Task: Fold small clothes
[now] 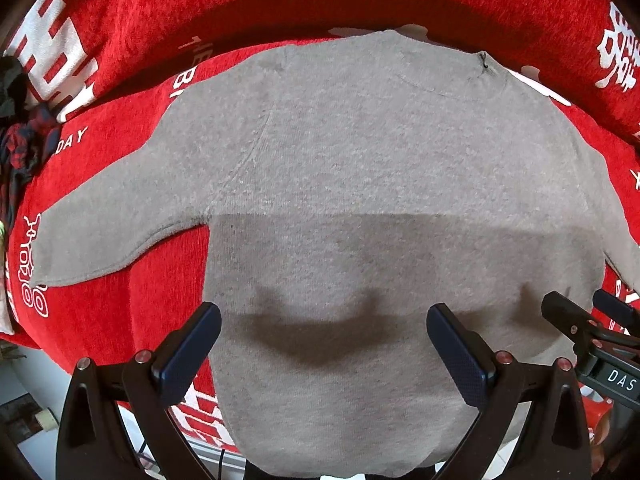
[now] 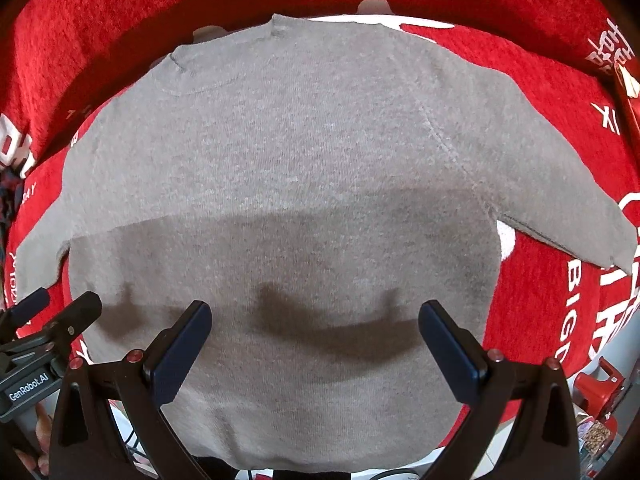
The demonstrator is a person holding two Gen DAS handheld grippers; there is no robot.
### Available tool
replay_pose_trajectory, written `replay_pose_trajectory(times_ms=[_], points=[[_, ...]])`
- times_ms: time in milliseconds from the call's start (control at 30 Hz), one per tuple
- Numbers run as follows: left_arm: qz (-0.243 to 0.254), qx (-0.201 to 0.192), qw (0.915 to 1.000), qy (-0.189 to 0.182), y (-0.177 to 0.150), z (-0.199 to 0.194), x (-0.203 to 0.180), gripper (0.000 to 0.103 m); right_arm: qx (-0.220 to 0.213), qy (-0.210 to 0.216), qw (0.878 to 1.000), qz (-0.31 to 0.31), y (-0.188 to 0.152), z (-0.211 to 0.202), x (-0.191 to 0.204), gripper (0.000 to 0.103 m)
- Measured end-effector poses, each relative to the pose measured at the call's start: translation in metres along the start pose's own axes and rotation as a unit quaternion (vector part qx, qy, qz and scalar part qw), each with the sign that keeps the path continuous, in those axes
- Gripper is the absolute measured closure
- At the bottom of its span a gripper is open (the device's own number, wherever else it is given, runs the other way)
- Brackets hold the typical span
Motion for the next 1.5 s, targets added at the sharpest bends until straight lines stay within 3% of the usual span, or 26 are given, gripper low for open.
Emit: replay_pose_trajectory(times_ms=[1500], points=[[-0.011,0.028,0.9995,0.008,0.001,0.020,0.015,0.000,0.024,-0.005,1.000,-0.017,0.005,0.021,0.020,0.000]])
Point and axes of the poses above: each gripper's, at about its wrist camera, not at the fingertips, and z roughly the way its jaws point, x to its left, y to its top, the point moved 4 cm from there along z, roughly the way its jaws point, and after that the axes turned 10 degrees about -z, right-handed, at the moved point
